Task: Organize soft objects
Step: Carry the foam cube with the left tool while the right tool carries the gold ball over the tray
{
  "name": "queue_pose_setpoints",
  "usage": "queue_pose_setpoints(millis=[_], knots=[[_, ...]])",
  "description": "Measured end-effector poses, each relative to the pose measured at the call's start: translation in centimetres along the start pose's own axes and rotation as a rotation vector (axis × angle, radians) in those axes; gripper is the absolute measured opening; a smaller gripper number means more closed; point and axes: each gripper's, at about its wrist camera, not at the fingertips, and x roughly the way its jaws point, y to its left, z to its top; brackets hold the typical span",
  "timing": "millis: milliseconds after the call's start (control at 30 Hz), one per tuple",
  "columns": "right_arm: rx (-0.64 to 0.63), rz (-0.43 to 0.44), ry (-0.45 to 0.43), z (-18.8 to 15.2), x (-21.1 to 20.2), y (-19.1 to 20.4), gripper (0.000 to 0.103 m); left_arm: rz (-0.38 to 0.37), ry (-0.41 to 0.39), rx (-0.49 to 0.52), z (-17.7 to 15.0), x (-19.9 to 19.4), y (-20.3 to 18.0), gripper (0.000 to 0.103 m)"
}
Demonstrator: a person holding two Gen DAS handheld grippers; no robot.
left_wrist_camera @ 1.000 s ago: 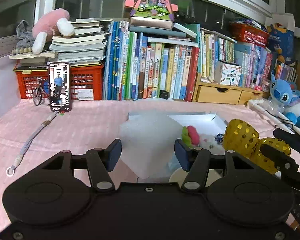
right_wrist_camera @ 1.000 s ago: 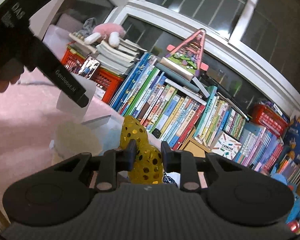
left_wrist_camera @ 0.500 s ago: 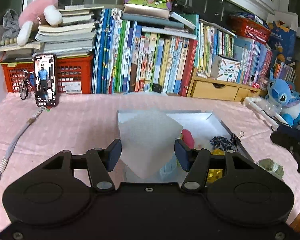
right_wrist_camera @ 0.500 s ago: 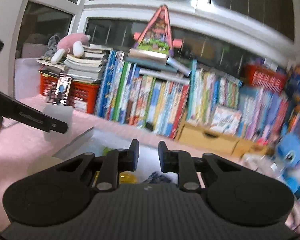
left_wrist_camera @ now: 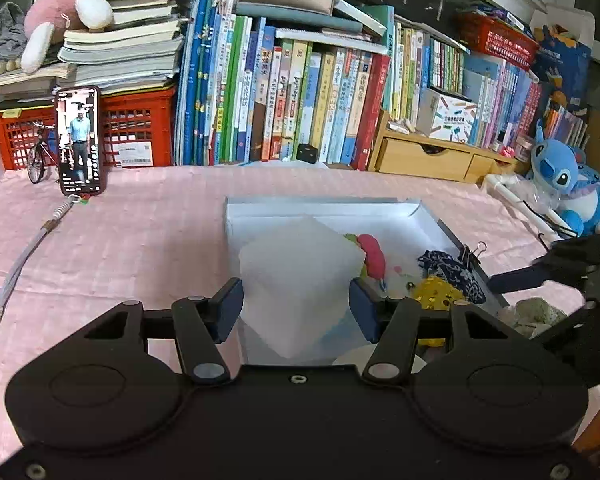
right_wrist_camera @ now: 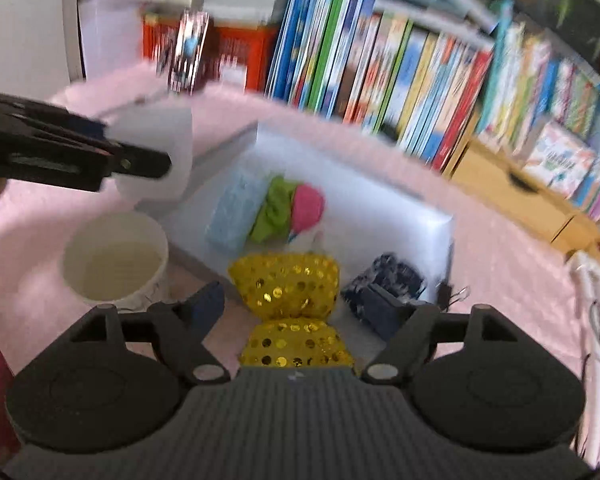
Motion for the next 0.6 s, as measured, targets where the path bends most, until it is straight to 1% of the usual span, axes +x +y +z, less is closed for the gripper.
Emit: queue_pose_setpoints(millis=[33,100,167,200,233,300,400,600], knots=[[-0.003,0.013,0.027,0.2,0.6,-0.1,0.085,-0.002,0.004,0.001,0.0,0.1,0.0,0.056],[-0.004,0.009,0.057,0.2,1.5,0.0,0.083,-0.007,0.013,0.000,0.0,0.4,-0.1,0.056],[0.006,0.010,0.072,0.4,2.0,-0.1,0.070,-0.012,0.021,-0.001,0.1,0.7,0.0,0.056],[0.021,0.011,0.074,0.4,2.0,-0.2,0.054,-0.012,0.023,-0.002,0.2,0.8,-0.1,0.056],[0.040,0.016,0.077,0.5,1.9,-0.4,0.045,-0.011,0.025,-0.001,0.3,0.9,-0.1,0.056],[0.082,0.020,0.058,0.9,1.4,-0.9,0.038,-0.007,0.025,-0.001,0.5,1.1,0.0,0.056],[0.144,0.017,0.014,1.6,0.2,-2.2,0.037,-0.003,0.027,-0.002,1.0,1.3,0.1,0.056],[0.305,0.061,-0.022,4.1,-1.1,-6.1,0.037,-0.005,0.059,-0.027,2.4,2.8,0.4,0.056]])
